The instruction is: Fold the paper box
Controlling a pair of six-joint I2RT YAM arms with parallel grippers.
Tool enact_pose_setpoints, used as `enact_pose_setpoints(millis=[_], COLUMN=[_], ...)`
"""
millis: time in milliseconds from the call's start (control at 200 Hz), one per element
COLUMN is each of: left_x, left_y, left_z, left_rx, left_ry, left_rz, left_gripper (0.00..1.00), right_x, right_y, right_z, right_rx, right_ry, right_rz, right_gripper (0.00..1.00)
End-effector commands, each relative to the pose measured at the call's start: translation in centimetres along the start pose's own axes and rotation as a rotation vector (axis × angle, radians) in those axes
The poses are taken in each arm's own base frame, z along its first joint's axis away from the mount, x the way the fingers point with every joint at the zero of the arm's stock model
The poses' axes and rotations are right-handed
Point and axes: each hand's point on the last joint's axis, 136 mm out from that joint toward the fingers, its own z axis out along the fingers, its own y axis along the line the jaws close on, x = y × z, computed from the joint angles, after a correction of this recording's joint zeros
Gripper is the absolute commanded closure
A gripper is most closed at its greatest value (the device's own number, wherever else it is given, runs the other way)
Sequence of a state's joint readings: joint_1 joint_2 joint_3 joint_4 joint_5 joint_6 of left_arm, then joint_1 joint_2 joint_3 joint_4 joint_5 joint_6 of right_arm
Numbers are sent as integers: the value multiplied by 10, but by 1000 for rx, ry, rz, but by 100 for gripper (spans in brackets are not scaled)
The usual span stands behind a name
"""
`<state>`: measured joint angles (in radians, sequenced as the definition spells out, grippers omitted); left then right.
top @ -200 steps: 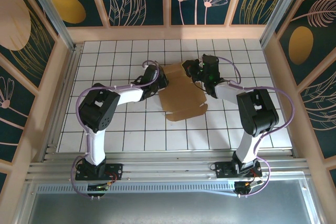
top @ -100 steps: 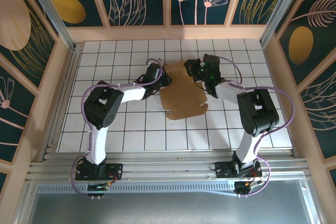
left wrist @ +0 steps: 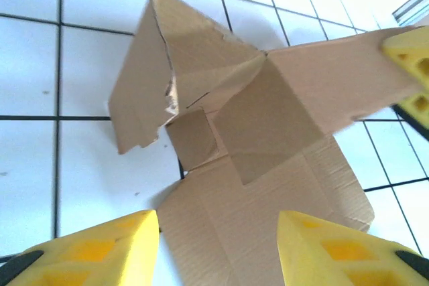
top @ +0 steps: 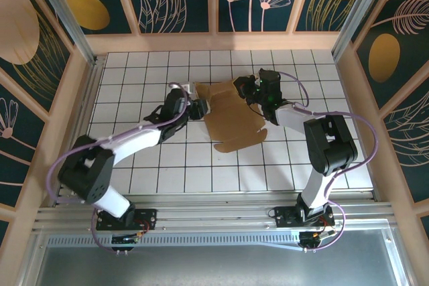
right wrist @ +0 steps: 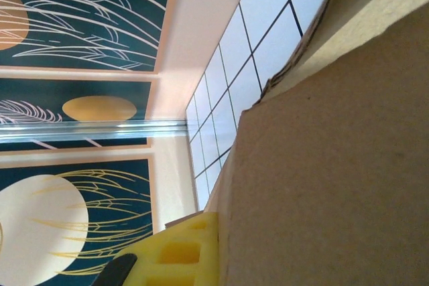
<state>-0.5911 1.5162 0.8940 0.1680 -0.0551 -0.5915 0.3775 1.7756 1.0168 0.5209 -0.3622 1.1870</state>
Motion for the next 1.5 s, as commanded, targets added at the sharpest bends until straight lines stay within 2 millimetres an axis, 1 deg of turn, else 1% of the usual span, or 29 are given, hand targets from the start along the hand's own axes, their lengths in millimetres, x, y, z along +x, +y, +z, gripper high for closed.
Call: enact_pose_setpoints(millis=[0, 45, 80, 100, 115, 235, 310, 385, 405, 420, 496, 566, 661, 706, 796, 861, 886, 921, 961, 996, 1086, 1131, 1181, 1271, 1341, 1396, 1492], left_x=[-6, -16, -23, -20, -30, -36, -44, -52, -57, -52, -54, -51, -44, -45, -46, -46, -46, -45, -46, -47, -48, -47, -42, -33, -28, -31, -43], left_y=[11, 11, 12, 18, 14, 28, 23, 15, 12, 15, 19, 17, 28, 35, 50, 53, 53, 52, 44, 37, 12, 4, -2, -5, -12, -21, -32], left_z=[-28, -35, -36, -35, -35, -12, -1, 10, 10, 18, 32, 45, 60, 63, 67, 67, 67, 66, 64, 62, 52, 48, 43, 38, 35, 32, 29], left_rx=[-61, -77, -94, -116, -114, -164, -141, -68, -52, -54, -60, -31, -70, -109, -191, -210, -211, -203, -170, -135, -17, 23, 56, 56, 77, 99, 122], left_ry=[-17, -17, -2, 28, 28, 204, 230, 249, 245, 272, 303, 348, 390, 385, 376, 373, 372, 376, 376, 375, 370, 376, 395, 424, 443, 435, 395], left_rz=[90, 131, 163, 184, 194, 246, 263, 243, 238, 236, 243, 234, 209, 200, 188, 178, 172, 162, 147, 128, 63, 25, -10, -76, -123, -134, -184], left_gripper=[49, 49, 48, 48, 48, 48, 46, 45, 44, 44, 46, 49, 54, 56, 65, 71, 75, 81, 87, 89, 89, 89, 89, 91, 91, 91, 91], right_x=[8, 9, 9, 9, 9, 9, 7, 8, 7, 7, 7, 7, 7, 7, 7, 7, 6, 6, 5, 5, 4, 4, 4, 4, 5, 7, 12], right_y=[-9, -9, -9, -8, -8, -6, -5, -4, -3, -2, -1, -3, -2, -2, -3, -4, -5, -7, -7, -9, -12, -13, -13, -15, -14, -14, -9], right_z=[-2, -1, -1, -1, -1, -1, -2, -2, -2, -2, -3, -3, -3, -3, -3, -2, -2, -1, -1, -1, 0, 0, 1, 4, 5, 6, 6], right_rx=[54, 56, 54, 54, 54, 54, 55, 55, 55, 54, 53, 59, 60, 62, 64, 66, 69, 76, 81, 90, 104, 108, 105, 107, 100, 93, 76], right_ry=[36, 38, 40, 40, 40, 41, 38, 39, 36, 38, 37, 37, 36, 36, 36, 36, 35, 33, 27, 23, 9, 4, 2, 4, 6, 8, 6], right_rz=[-20, -19, -21, -22, -23, -29, -32, -35, -35, -37, -39, -38, -40, -39, -38, -34, -34, -31, -28, -25, -23, -24, -26, -24, -27, -34, -63], right_gripper=[94, 94, 94, 94, 94, 94, 94, 94, 94, 94, 94, 94, 94, 94, 94, 94, 94, 94, 94, 94, 95, 95, 96, 96, 96, 96, 97])
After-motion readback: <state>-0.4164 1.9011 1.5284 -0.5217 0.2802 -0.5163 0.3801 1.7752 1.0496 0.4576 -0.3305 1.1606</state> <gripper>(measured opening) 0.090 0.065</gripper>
